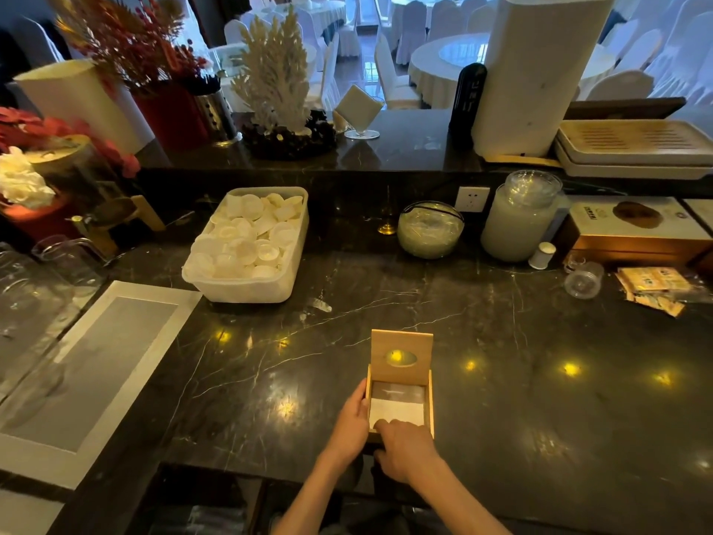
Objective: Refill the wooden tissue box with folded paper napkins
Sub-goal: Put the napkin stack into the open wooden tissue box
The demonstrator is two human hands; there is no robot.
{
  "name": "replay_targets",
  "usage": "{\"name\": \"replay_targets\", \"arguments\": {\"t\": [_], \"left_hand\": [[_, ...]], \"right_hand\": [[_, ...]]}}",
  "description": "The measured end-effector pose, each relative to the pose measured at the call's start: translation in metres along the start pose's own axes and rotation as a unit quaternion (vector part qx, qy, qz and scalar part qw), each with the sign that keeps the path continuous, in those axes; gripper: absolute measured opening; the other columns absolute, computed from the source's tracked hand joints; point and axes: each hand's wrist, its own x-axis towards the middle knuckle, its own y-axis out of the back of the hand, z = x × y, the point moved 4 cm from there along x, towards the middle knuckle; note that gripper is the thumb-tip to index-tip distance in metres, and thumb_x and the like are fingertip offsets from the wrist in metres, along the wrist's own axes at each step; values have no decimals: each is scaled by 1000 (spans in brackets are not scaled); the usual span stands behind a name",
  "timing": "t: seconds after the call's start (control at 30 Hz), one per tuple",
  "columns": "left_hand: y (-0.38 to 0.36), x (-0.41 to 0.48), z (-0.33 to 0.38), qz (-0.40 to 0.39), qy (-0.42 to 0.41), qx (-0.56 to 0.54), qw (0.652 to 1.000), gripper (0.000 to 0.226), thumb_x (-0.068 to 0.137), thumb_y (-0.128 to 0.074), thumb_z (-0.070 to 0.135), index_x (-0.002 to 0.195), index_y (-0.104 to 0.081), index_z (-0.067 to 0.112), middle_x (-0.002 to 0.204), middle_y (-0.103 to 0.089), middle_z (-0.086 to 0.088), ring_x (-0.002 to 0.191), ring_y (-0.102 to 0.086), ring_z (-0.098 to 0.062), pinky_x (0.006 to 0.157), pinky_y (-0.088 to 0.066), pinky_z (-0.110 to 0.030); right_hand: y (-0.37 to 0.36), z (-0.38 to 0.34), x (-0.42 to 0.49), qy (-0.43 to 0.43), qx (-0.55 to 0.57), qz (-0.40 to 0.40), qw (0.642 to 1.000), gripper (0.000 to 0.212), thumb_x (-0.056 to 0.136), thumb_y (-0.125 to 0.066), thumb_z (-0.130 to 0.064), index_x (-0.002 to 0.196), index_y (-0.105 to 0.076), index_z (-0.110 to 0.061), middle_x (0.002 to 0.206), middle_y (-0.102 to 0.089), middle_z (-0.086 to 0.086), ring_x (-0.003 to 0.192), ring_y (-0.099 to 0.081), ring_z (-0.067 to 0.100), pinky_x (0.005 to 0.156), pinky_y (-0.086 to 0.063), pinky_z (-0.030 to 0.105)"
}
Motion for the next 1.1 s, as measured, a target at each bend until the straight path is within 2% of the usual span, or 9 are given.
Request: {"name": "replay_targets", "arguments": {"t": [0.17, 0.27, 0.4, 0.5, 0.67, 0.83, 0.9, 1.0, 1.1], "left_hand": [[-1, -3, 3, 1, -5, 6, 1000, 38, 107, -33, 17, 133, -44, 42, 122, -60, 23, 112, -57, 14, 83, -47, -7], [-1, -3, 3, -3, -8, 2, 1000, 37, 107, -32, 16, 134, -45, 38, 118, -60, 23, 103, -58, 19, 79, -48, -6], [-1, -2, 4, -6, -4, -4, 1000, 37, 107, -33, 18, 137, -46, 36, 123, -62, 17, 112, -60, 8, 82, -52, -12], [-1, -1, 0, -5, 0, -8, 1000, 39, 107, -35, 19, 141, -46, 34, 130, -62, 11, 123, -58, -5, 98, -52, -25], [-1, -2, 2, -5, 2, -11, 1000, 40, 106, -34, 16, 139, -47, 33, 128, -64, 8, 117, -61, -3, 93, -54, -24], [-2, -2, 1, 9, 11, -7, 1000, 40, 106, -34, 14, 139, -49, 31, 126, -66, 6, 117, -62, -6, 96, -54, -29], [-3, -5, 3, 16, 10, -10, 1000, 39, 106, -34, 14, 137, -50, 31, 125, -66, 5, 115, -63, -5, 90, -55, -24], [-4, -8, 5, 17, 14, -14, 1000, 37, 106, -35, 14, 135, -47, 32, 122, -65, 9, 110, -64, 2, 85, -54, -18], [-3, -8, 2, 21, 13, -22, 999, 36, 106, -34, 13, 134, -45, 34, 123, -62, 11, 108, -62, 5, 86, -52, -14]], "right_hand": [[2, 5, -2, 6, 30, 4, 1000, 40, 93, -56, -33, 131, -50, -21, 124, -65, 7, 112, -61, 30, 92, -50, 42], [2, 3, -5, 11, 46, 18, 999, 43, 91, -57, -32, 133, -48, -22, 124, -64, 6, 112, -60, 30, 93, -50, 43], [6, 3, -2, 12, 70, -14, 997, 48, 90, -59, -25, 136, -48, -23, 127, -63, 8, 116, -59, 30, 96, -49, 43], [10, 4, -1, 12, 101, -52, 993, 49, 89, -59, -22, 137, -47, -24, 130, -61, 8, 118, -57, 30, 100, -47, 44], [14, 3, -1, 20, 105, -86, 991, 52, 89, -59, -20, 138, -42, -22, 129, -60, 9, 116, -56, 30, 99, -46, 43], [18, 2, 2, 27, 115, -103, 988, 49, 90, -60, -19, 135, -42, -19, 125, -61, 10, 110, -59, 29, 93, -51, 41], [16, 3, -2, 32, 116, -81, 989, 47, 91, -59, -23, 135, -44, -20, 127, -61, 10, 112, -59, 29, 94, -51, 41], [11, 6, -13, 51, 98, 22, 994, 45, 92, -57, -26, 136, -47, -21, 133, -59, 6, 122, -52, 27, 105, -43, 41], [8, 7, -26, 91, 131, 88, 983, 48, 93, -57, -23, 140, -44, -26, 144, -52, 0, 140, -37, 23, 119, -23, 40]]}}
